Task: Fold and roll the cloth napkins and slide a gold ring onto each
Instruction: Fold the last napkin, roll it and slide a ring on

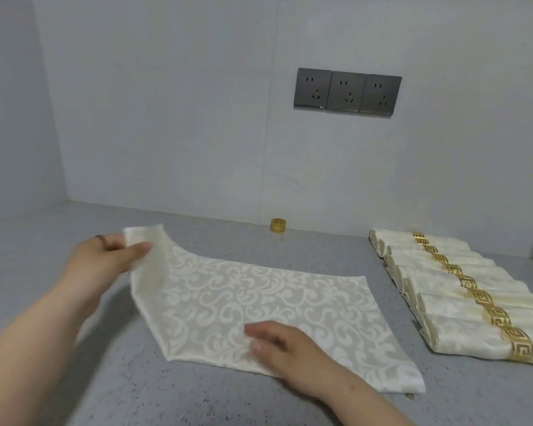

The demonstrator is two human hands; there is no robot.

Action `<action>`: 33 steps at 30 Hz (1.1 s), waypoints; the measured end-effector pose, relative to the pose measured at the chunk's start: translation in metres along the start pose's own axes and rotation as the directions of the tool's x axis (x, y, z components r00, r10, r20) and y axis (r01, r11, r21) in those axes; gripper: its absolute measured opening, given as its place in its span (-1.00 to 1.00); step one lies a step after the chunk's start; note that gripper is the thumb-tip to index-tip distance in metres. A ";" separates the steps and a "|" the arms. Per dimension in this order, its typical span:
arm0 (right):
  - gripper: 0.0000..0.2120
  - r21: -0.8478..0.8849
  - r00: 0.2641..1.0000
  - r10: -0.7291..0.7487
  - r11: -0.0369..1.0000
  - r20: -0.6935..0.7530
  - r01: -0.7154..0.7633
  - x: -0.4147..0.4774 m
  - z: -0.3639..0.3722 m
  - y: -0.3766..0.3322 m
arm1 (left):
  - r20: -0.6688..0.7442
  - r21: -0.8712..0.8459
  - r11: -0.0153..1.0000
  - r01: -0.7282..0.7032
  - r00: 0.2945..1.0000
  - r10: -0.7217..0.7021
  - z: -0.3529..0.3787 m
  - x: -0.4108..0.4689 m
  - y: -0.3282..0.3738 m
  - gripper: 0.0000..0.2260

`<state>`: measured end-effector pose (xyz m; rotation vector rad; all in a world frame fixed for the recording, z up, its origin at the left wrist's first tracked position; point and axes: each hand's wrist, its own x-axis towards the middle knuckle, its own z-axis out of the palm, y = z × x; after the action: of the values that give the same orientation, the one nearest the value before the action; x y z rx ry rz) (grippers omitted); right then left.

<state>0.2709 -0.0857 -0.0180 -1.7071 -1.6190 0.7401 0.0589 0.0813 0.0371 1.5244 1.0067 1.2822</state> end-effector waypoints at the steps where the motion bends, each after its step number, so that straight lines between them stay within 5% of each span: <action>1: -0.81 0.151 0.997 0.054 0.988 -0.052 -0.046 0.001 -0.003 0.001 | 0.022 0.050 0.996 -0.072 0.997 0.071 0.018 -0.007 0.012 -0.84; 5: -0.82 0.712 0.959 0.257 0.695 -0.115 -0.101 0.005 -0.018 0.007 | 0.291 0.269 0.915 -0.301 0.931 0.220 0.086 -0.060 0.038 -0.74; 9: -0.69 0.895 0.945 0.320 0.439 -0.073 -0.080 -0.001 -0.031 0.008 | 0.587 0.392 0.748 -0.536 0.772 0.246 0.123 -0.104 0.016 -0.75; 12: -0.63 0.843 0.922 0.381 0.517 -0.071 -0.148 -0.002 -0.030 0.010 | 0.665 0.384 0.708 -0.592 0.710 0.233 0.133 -0.120 -0.005 -0.88; 15: -0.77 0.706 0.923 0.367 0.684 -0.118 -0.181 0.001 -0.027 0.018 | 0.730 0.362 0.619 -0.697 0.624 0.277 0.131 -0.121 -0.013 -0.75; 19: -0.60 0.602 0.881 0.407 0.775 -0.242 -0.193 0.001 -0.030 0.015 | 0.709 0.326 0.439 -0.837 0.524 0.472 0.120 -0.107 -0.022 -0.74; 23: -0.41 0.533 0.804 0.464 0.816 -0.371 -0.225 -0.007 -0.060 0.020 | 0.665 0.465 0.366 -0.806 0.591 0.457 0.104 -0.091 -0.028 -0.63; 29: -0.44 0.424 0.711 0.522 0.840 -0.470 -0.337 -0.018 -0.092 0.033 | 0.439 0.687 0.519 -0.509 0.859 0.263 0.094 -0.079 -0.033 -0.65; 33: -0.44 0.472 0.716 0.541 0.818 -0.442 -0.328 -0.017 -0.085 0.039 | 0.369 0.768 0.471 -0.434 0.901 0.229 0.093 -0.067 -0.038 -0.70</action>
<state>0.3604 -0.1106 0.0034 -1.8192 -0.6143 0.6182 0.1400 0.0170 -0.0255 2.6775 1.3091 0.8224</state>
